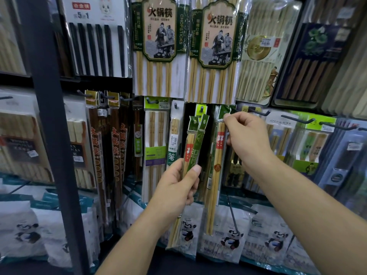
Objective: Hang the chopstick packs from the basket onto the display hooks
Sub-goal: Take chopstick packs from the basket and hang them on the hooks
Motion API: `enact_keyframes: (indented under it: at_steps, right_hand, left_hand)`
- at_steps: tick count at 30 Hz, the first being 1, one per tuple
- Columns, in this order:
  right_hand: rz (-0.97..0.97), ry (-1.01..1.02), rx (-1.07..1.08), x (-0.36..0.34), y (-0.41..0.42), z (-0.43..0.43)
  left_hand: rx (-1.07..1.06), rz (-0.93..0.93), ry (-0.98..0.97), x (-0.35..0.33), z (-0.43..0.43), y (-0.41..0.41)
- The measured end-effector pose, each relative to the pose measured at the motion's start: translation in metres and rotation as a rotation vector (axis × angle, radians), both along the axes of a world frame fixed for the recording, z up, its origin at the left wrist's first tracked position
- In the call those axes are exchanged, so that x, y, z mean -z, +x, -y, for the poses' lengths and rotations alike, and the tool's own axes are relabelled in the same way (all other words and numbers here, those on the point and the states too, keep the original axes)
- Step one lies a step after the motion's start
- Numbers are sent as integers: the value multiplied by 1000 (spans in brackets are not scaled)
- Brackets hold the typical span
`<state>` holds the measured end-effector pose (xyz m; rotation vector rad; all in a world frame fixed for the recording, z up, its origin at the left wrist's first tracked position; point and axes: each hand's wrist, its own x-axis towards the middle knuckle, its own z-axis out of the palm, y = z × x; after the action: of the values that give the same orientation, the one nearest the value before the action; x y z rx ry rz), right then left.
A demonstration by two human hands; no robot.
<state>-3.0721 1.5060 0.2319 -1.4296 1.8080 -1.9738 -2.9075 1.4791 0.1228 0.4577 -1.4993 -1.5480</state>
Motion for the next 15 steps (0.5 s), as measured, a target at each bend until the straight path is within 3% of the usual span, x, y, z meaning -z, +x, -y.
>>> enact_keyframes:
  at_steps: [7,12,15]
  right_hand:
    - [22,21,18,7,-4,7]
    - [33,15,88,13,-3,3]
    - [82,26,15,19,4,-2]
  left_hand:
    - [18,-13,47,-2,-3,-1]
    - [-3,-27,-33,-4,-4,0]
    - [3,-33,-68,-4,-4,1]
